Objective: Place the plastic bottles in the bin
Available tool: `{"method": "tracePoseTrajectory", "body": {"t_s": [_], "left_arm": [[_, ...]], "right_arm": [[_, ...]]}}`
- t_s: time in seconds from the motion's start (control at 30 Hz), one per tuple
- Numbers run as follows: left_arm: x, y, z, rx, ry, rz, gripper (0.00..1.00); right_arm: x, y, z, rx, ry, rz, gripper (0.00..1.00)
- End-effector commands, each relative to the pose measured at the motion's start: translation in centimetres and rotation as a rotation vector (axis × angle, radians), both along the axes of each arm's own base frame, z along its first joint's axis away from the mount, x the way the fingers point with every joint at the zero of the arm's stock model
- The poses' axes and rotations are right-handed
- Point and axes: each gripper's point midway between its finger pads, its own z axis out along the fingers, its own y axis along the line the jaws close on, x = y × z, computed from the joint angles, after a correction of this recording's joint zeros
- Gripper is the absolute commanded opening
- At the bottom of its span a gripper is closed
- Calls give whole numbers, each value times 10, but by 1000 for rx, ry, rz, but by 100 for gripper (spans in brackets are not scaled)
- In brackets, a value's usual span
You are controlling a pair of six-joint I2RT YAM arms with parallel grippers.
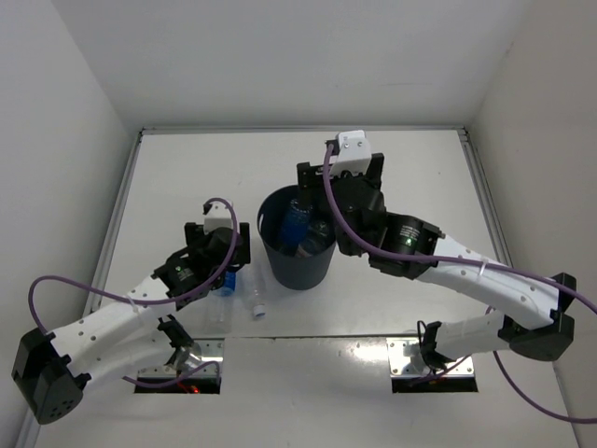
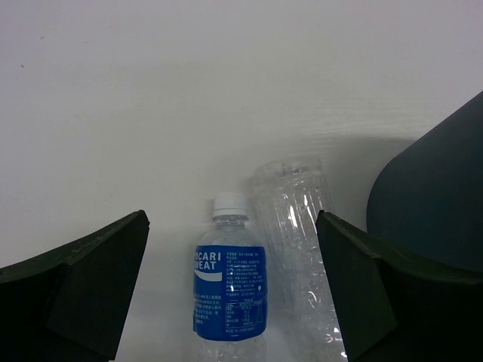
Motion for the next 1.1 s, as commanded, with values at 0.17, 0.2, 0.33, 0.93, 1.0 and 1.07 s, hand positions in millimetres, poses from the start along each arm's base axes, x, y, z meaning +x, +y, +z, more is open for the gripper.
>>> {"method": "tracePoseTrajectory", "body": {"t_s": [0.17, 0.2, 0.33, 0.93, 1.0, 1.07], "left_arm": [[2, -23, 8, -59, 15, -71, 100], [2, -26, 5, -67, 28, -78, 100], [1, -35, 2, -80, 55, -111, 100], [4, 14, -7, -189, 332, 138, 100], [3, 20, -24, -216, 423, 184, 100], [2, 26, -25, -231, 433, 214, 100]], "right_arm": [[1, -28, -9, 91, 39, -72, 100], [1, -30, -13, 98, 51, -69, 100], [0, -32, -27, 107, 91, -56, 100], [15, -33, -65, 99, 208, -6, 100], [19, -30, -72, 87, 224, -3, 100], [21, -29, -76, 83, 237, 2, 100]]}}
